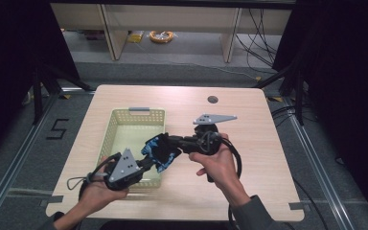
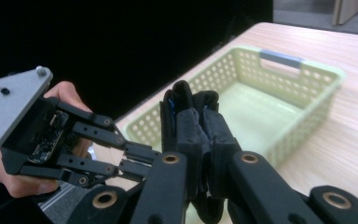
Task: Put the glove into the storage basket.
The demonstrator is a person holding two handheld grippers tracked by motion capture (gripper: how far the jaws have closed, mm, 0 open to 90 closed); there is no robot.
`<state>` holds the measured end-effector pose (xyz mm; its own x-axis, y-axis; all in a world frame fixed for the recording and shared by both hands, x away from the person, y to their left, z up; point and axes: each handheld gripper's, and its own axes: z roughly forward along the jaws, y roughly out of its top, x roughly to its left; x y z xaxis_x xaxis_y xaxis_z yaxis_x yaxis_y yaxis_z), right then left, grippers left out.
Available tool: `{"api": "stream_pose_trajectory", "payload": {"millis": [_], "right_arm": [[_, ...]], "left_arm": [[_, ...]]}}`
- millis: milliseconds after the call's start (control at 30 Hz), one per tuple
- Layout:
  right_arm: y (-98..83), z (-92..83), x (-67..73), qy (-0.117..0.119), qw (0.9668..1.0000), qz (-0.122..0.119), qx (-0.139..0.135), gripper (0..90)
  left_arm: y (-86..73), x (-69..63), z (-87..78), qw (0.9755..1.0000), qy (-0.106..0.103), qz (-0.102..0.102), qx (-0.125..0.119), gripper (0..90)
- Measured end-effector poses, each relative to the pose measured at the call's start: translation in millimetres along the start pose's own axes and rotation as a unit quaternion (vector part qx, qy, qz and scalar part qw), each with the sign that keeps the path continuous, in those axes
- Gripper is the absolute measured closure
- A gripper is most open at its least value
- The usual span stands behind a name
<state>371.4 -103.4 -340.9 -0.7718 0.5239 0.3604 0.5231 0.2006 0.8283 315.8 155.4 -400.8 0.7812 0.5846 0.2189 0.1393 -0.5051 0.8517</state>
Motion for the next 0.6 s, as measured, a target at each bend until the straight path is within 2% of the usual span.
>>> {"api": "stream_pose_trajectory", "payload": {"millis": [33,200,233,267,300,367,400,433,533,567,600], "right_arm": [[2.3,7.2,0.1,0.010,0.9999,0.004,-0.004,86.9],[10.8,38.9,-0.4,0.026,0.9995,0.013,-0.010,86.9],[10.8,45.2,-0.1,0.025,0.9994,0.021,-0.008,86.9],[10.7,51.5,-0.1,0.027,0.9993,0.024,-0.005,86.9],[10.3,58.5,-1.5,0.031,0.9993,0.022,-0.007,87.0],[8.4,70.1,-0.6,0.031,0.9989,0.036,0.000,86.9],[8.4,70.1,-0.6,0.031,0.9989,0.036,0.000,86.9],[5.9,81.7,-0.8,0.038,0.9985,0.040,0.004,87.0],[2.5,92.0,-0.9,0.041,0.9982,0.045,0.006,86.9],[-2.7,103.0,-1.9,0.042,0.9978,0.051,0.007,87.0],[-4.6,106.8,-2.1,0.042,0.9976,0.054,0.008,86.9]], "left_arm": [[-1.7,5.6,-3.4,1.0000,0.004,0.000,0.006,83.3],[-15.8,28.5,-17.5,0.9994,0.018,-0.014,0.025,83.2],[-19.1,33.5,-20.8,0.9990,0.023,-0.003,0.038,83.1],[-23.3,35.5,-21.8,0.9988,0.028,-0.015,0.037,83.0],[-27.2,38.6,-23.4,0.9986,0.029,-0.015,0.043,83.0],[-34.1,44.6,-26.0,0.9977,0.031,-0.009,0.061,83.0],[-34.1,44.6,-26.0,0.9977,0.031,-0.009,0.061,83.0],[-41.3,47.2,-27.1,0.9963,0.029,-0.008,0.081,83.0],[-47.1,49.2,-27.2,0.9952,0.031,-0.008,0.093,83.0],[-51.0,51.4,-28.9,0.9942,0.029,-0.006,0.104,83.0],[-52.6,53.2,-29.8,0.9939,0.029,-0.001,0.106,82.9]]}}
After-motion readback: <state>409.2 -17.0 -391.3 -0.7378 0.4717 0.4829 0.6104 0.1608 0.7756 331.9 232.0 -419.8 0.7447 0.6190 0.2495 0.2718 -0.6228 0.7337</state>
